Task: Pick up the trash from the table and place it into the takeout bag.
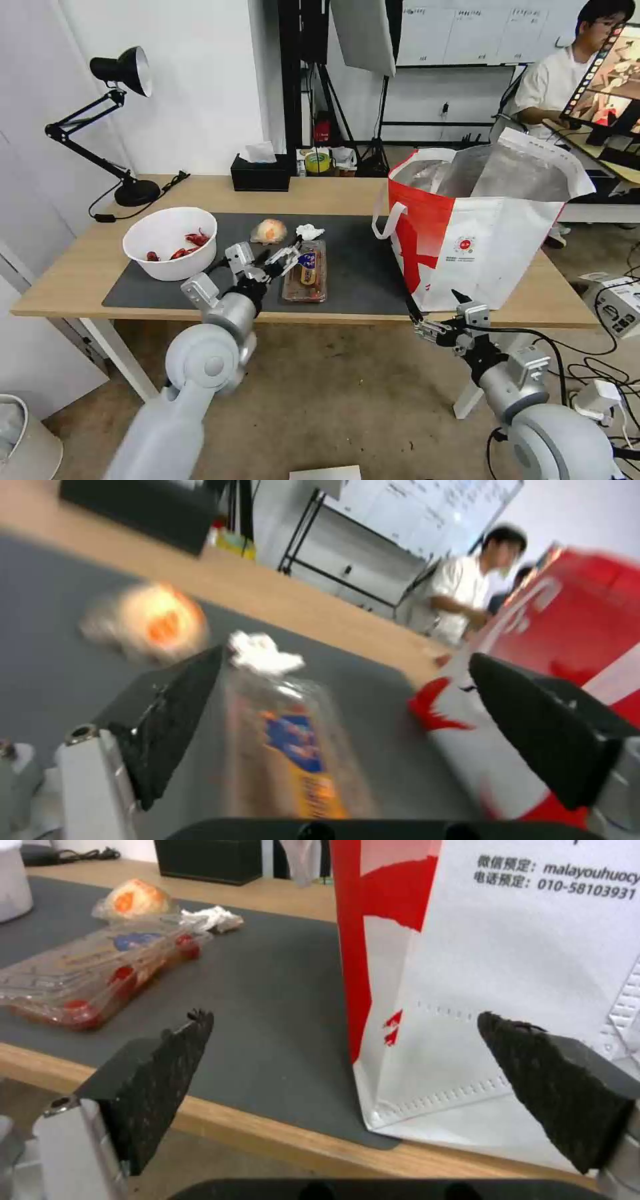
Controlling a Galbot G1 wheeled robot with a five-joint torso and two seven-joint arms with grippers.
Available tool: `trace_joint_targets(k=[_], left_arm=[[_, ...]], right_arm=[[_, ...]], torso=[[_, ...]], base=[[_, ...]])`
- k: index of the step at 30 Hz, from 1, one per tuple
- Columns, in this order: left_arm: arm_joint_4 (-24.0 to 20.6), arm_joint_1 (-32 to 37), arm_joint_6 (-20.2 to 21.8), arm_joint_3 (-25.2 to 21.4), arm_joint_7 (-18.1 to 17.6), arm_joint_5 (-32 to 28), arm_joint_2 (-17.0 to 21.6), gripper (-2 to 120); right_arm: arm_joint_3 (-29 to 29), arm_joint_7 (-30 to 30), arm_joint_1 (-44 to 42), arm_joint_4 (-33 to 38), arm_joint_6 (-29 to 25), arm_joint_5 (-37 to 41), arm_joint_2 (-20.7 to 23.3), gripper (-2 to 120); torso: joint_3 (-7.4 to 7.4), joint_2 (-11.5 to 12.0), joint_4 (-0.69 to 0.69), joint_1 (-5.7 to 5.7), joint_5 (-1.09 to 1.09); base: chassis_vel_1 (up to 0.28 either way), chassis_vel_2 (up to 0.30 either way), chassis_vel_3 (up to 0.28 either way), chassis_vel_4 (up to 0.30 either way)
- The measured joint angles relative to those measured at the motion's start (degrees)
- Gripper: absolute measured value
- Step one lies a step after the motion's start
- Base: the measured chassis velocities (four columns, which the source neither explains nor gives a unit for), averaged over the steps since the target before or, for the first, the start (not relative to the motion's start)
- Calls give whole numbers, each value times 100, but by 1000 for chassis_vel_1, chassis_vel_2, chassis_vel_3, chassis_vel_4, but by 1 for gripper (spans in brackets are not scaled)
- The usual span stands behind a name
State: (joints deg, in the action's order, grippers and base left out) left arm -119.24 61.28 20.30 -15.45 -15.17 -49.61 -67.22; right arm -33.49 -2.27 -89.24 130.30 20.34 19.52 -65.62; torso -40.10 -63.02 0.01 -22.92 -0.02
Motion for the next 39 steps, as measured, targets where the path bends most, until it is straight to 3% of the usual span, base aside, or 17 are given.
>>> trace_joint_targets(k=[2, 3, 5, 7, 9, 13, 17, 21, 24, 27, 32, 39], left_arm=[[145, -22, -37, 9, 499, 484, 278, 91], [145, -22, -37, 9, 499, 484, 278, 91], [359, -29, -223, 71, 1223, 1122, 689, 79], [370, -29, -235, 80, 1259, 1147, 722, 79], [497, -31, -387, 233, 1563, 1280, 1068, 62], [532, -27, -430, 278, 1656, 1281, 1140, 54], [648, -58, -466, 449, 1696, 1273, 1188, 34], [693, -143, -499, 599, 1687, 1260, 1233, 27], [822, -360, -564, 868, 1650, 1233, 1262, 8], [935, -580, -581, 1096, 1631, 1209, 1262, 0], [1263, -1126, -633, 1669, 1632, 1177, 1168, 0], [1446, -1280, -659, 1823, 1627, 1212, 1138, 0]], right_arm=[[28, 0, 16, 1, 3, 28, 32, 100], [28, 0, 16, 1, 3, 28, 32, 100], [82, 0, 100, 2, 22, 192, 61, 100], [87, 0, 108, 2, 24, 203, 61, 100], [174, -4, 233, -6, 40, 327, 132, 100], [248, -18, 281, -14, 44, 427, 187, 100], [477, 86, 365, 22, 298, 1612, 284, 100], [543, 149, 412, 54, 377, 2031, 312, 100], [737, 331, 606, 87, 485, 2850, 364, 100], [740, 431, 644, 105, 543, 3127, 366, 100], [642, 641, 760, 112, 573, 3703, 317, 100], [834, 968, 1379, -186, 586, 4424, 435, 100]], torso=[[0, 0, -1, 0, 0], [0, 0, -1, 0, 0], [0, 0, 0, 0, 0], [0, 0, 0, 0, 0], [0, 0, 0, 0, 0], [0, 0, 0, 0, 1], [0, 0, 0, 0, 0], [0, 0, 0, 0, 1], [0, 0, 0, 0, 2], [0, 0, 2, 0, 2], [0, 0, -4, 0, 2], [-1, 0, 0, 0, 2]], base=[[0, 0, 0, 0], [0, 0, 0, 0], [0, 0, 0, 0], [0, 0, 0, 0], [0, 0, 0, 0], [0, 0, 0, 0], [0, 0, 0, 0], [0, 0, 0, 0], [0, 0, 0, 0], [0, 0, 0, 0], [0, 0, 0, 0], [0, 0, 0, 0]])
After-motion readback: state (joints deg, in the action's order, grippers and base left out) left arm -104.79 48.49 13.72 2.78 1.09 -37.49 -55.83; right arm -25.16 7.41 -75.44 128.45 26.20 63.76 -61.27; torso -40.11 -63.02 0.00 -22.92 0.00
